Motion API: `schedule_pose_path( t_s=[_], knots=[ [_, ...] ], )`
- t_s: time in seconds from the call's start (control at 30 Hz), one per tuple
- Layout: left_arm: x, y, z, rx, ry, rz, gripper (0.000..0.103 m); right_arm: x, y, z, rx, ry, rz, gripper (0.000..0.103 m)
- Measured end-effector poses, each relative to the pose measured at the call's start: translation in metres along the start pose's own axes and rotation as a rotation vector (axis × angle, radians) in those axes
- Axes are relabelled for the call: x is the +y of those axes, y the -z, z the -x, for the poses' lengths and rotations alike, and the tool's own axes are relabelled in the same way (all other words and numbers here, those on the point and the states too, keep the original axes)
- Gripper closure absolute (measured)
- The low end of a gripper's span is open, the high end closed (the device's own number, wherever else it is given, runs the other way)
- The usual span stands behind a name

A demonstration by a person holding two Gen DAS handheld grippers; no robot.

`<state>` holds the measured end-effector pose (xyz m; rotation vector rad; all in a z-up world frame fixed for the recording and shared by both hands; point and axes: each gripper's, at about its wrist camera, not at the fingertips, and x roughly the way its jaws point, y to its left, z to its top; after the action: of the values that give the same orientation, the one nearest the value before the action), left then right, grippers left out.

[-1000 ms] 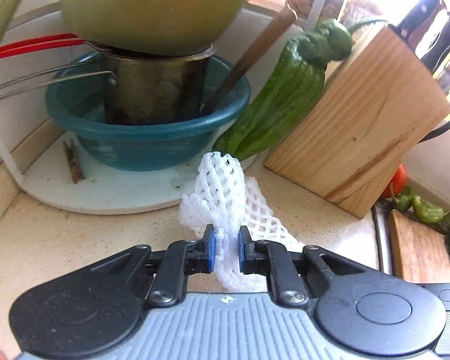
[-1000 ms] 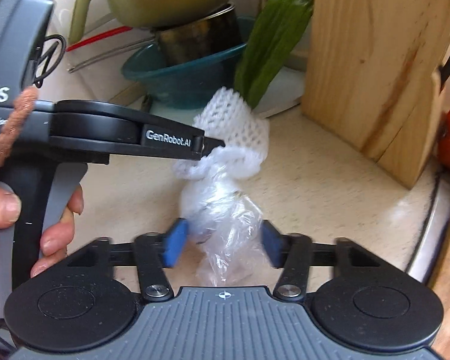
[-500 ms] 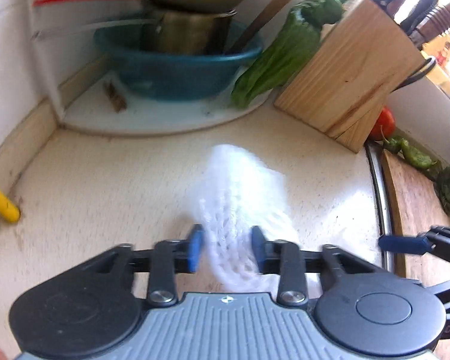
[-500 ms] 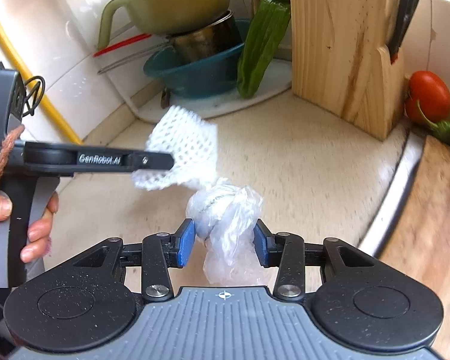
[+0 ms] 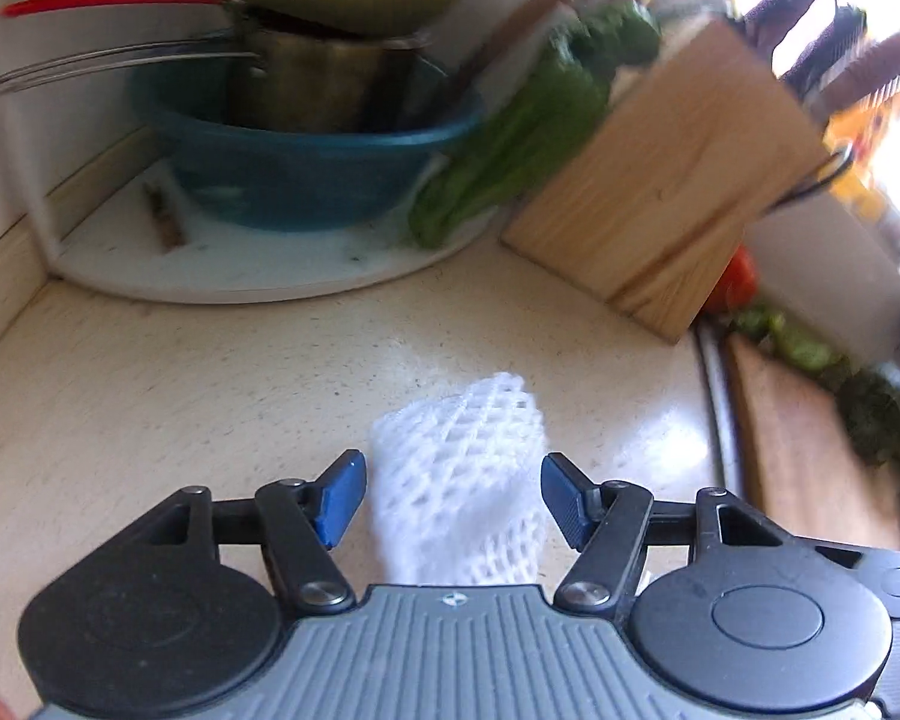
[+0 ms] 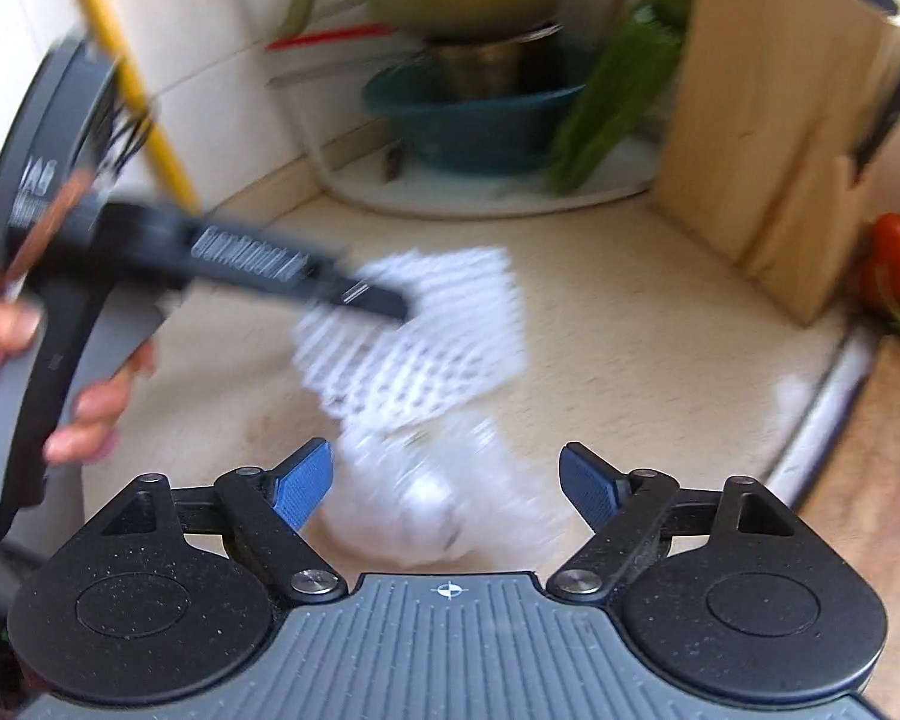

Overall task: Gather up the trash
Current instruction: 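Close the left tool on the white foam net while the right tool grasps the clear plastic bag, then carry the foam net and plastic bag with both tools over the bin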

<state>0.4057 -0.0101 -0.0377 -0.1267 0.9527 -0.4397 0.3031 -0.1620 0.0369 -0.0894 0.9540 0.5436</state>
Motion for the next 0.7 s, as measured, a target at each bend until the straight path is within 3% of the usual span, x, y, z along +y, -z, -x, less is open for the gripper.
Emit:
schedule_pose_path(
  t_s=[0.07, 0.17, 0.37, 0.7],
  knots=[
    [-0.009, 0.002, -0.01, 0.014, -0.052, -0.056, 0.06, 0.004, 0.003, -0.008, 0.014, -0.013, 0.009, 0.019],
    [-0.011, 0.006, -0.008, 0.008, -0.059, -0.06, 0.069, 0.006, 0.006, -0.015, 0.022, 0.002, 0.011, 0.026],
    [-0.004, 0.013, 0.02, -0.028, -0.069, -0.04, 0.075, -0.01, 0.012, -0.002, 0.004, -0.008, -0.102, 0.043],
    [-0.002, 0.041, 0.067, -0.082, -0.113, 0.015, 0.078, -0.025, 0.03, 0.034, -0.08, -0.019, -0.22, 0.048]
  ],
)
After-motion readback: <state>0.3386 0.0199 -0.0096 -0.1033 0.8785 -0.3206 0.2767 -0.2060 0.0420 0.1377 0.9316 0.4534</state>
